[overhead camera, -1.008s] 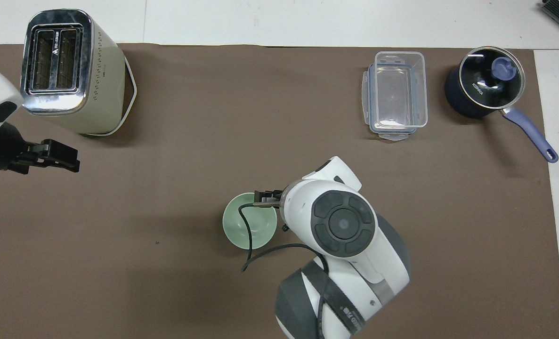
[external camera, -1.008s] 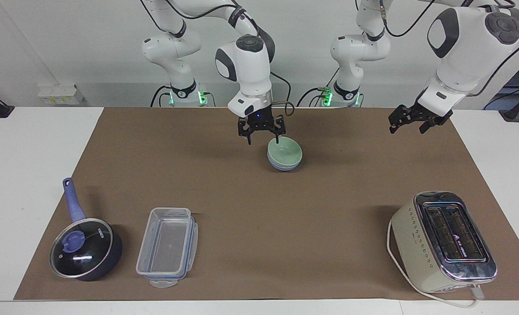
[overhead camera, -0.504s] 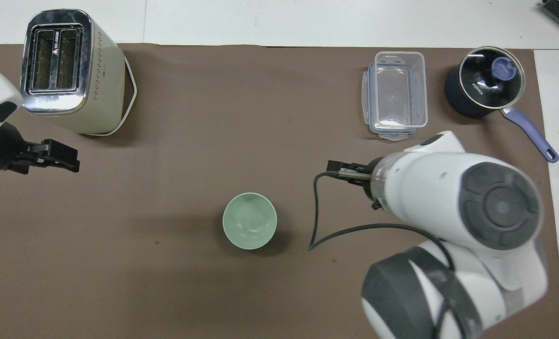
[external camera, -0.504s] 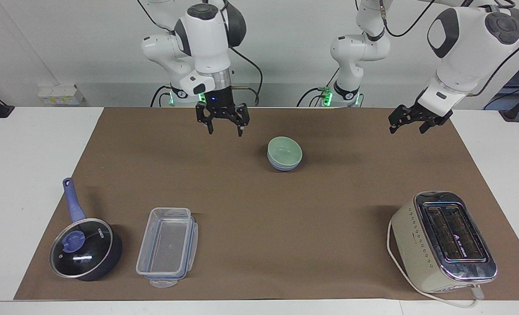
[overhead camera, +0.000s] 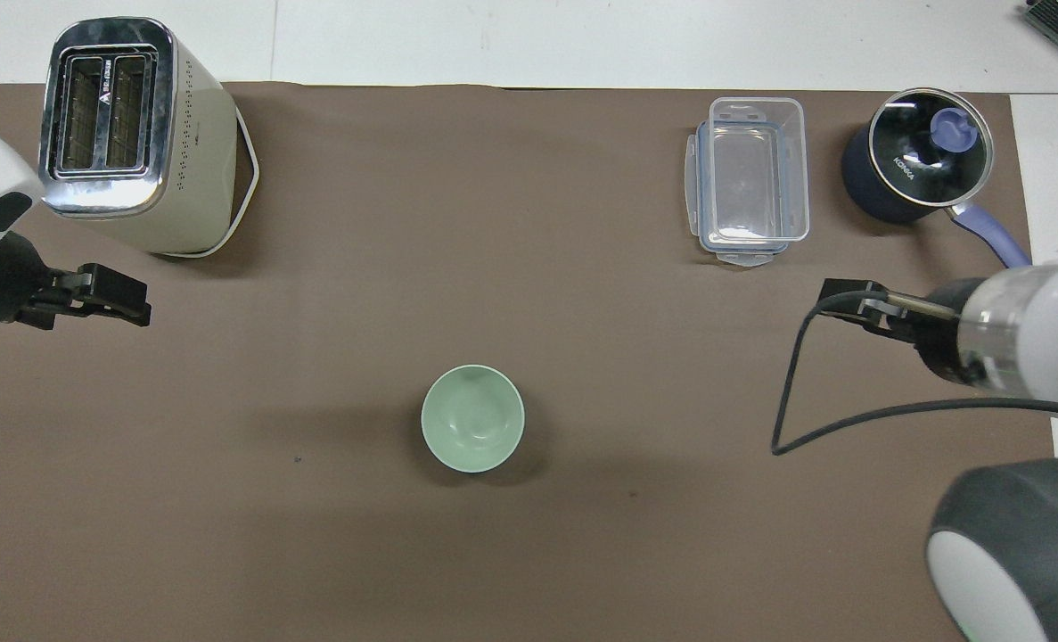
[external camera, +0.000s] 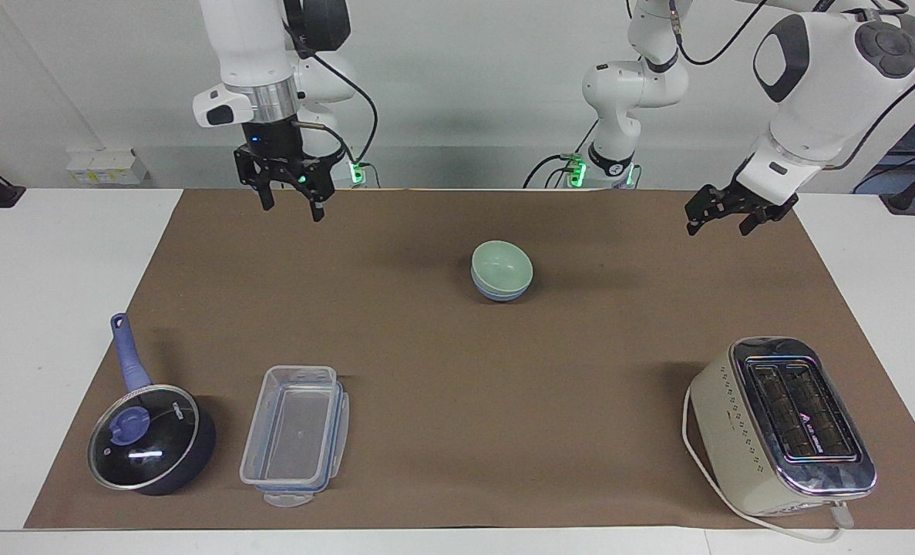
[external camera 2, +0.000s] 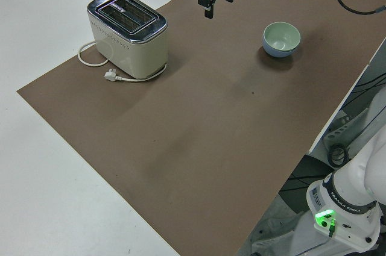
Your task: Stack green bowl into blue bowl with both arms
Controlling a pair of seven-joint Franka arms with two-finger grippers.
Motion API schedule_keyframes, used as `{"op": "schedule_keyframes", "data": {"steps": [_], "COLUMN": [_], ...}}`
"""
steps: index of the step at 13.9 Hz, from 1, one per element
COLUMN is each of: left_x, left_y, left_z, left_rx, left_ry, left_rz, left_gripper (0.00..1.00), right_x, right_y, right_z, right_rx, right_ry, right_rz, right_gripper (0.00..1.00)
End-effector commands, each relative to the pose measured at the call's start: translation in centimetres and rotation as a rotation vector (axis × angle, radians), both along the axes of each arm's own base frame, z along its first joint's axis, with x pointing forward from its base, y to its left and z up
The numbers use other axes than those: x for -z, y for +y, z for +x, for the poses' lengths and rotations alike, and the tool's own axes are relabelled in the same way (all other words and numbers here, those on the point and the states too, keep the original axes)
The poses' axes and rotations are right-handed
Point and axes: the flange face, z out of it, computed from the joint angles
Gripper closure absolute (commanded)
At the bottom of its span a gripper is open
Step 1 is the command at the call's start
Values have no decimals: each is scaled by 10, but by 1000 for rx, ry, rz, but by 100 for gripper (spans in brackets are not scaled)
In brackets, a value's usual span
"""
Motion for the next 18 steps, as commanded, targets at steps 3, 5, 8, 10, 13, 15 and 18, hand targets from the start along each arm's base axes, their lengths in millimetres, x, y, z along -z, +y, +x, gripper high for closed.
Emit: {"op": "schedule_keyframes", "data": {"steps": [3,5,8,10,13,15,18], "left_x": [-2,-2,-2,-2,-2,-2,-2], "left_y": [3,3,3,3,3,3,3], "left_z": [0,0,0,0,0,0,0], "left_rx": [1,1,1,1,1,1,1], "left_ry": [6,6,6,6,6,6,6], "left_rz": [20,20,20,20,20,20,20], "left_gripper": [0,0,0,0,0,0,0], "right_x": [-54,-70,-87,-90,-98,-95,-78], "right_y": [-71,-77,-77,-77,-74,-69,-69], "right_z": [-21,-10,20,28,48,42,27], "right_rx": [-45,-66,-74,-74,-77,-86,-91], "right_ry": [62,79,127,120,153,148,159], "right_rz": [50,26,17,14,14,22,29], "right_gripper": [0,0,0,0,0,0,0]}}
